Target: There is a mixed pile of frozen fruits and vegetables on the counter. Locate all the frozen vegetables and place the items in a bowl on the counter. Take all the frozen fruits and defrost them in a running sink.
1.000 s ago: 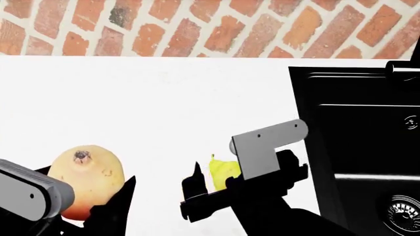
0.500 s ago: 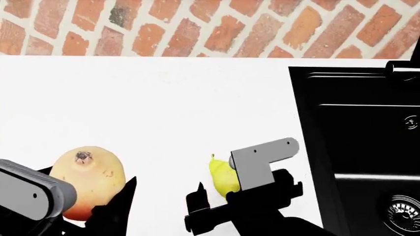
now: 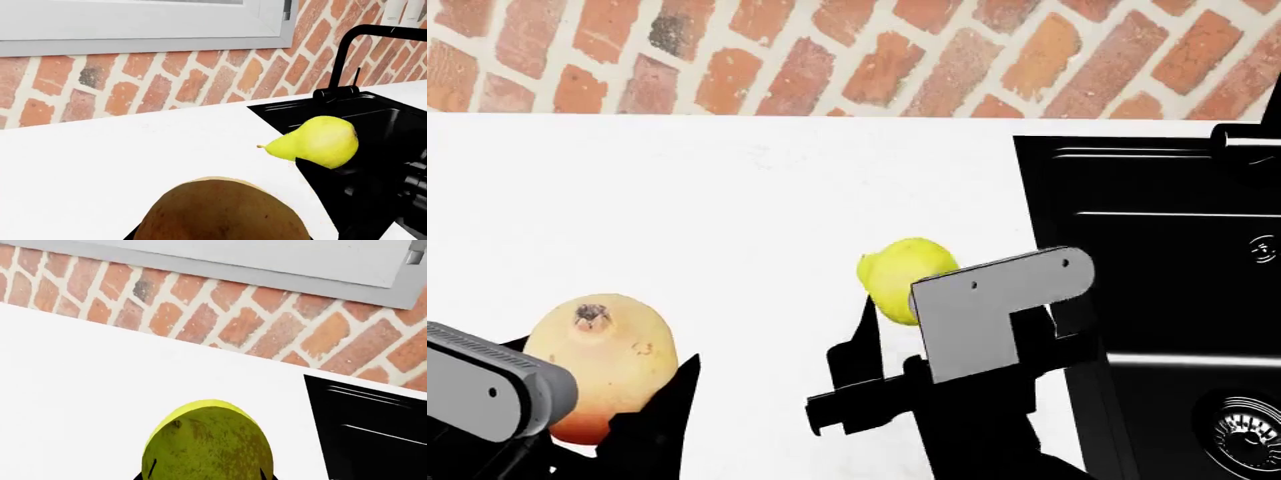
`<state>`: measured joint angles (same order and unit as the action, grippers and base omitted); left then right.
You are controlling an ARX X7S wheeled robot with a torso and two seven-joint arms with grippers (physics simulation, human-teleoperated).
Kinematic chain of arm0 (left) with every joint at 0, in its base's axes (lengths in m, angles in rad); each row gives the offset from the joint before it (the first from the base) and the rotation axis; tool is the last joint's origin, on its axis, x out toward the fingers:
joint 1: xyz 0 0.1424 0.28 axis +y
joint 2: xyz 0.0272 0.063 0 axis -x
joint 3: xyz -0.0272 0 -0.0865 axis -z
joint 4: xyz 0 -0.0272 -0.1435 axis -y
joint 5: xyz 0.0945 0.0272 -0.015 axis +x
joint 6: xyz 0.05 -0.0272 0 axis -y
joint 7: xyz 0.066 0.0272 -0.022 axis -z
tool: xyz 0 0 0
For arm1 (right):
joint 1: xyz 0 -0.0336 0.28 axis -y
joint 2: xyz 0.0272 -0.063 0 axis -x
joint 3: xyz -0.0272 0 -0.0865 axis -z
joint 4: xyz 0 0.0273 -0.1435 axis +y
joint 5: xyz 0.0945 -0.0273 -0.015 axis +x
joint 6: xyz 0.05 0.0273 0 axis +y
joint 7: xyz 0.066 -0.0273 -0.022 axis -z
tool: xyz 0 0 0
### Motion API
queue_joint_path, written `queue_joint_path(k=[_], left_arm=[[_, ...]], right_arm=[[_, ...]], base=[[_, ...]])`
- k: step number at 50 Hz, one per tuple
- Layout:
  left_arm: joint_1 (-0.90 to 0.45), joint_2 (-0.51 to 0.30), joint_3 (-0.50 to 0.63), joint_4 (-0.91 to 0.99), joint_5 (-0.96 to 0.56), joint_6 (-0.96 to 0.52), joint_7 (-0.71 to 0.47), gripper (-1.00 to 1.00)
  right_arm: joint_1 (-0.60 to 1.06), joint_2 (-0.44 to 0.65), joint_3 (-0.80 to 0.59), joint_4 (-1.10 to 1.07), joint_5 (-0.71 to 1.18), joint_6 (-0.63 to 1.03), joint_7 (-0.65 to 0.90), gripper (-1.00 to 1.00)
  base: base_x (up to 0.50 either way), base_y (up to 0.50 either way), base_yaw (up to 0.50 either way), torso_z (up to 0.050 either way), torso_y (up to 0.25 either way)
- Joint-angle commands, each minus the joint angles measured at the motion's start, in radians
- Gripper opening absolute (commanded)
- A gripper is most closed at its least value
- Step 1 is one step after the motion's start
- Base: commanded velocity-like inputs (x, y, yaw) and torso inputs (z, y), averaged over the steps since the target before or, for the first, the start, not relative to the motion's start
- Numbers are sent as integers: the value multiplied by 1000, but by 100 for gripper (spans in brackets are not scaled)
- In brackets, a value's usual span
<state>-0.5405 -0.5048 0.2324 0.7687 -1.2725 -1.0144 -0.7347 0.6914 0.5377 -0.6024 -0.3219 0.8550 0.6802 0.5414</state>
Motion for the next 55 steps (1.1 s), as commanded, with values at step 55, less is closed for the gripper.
queue_joint_path(k=[55], left_arm=[[16,-5,9,-35,63,80,9,-100]], right_arm=[[-105,165,141,-282,60,53,251,-100]], base=[[-74,-337,0,0,0]])
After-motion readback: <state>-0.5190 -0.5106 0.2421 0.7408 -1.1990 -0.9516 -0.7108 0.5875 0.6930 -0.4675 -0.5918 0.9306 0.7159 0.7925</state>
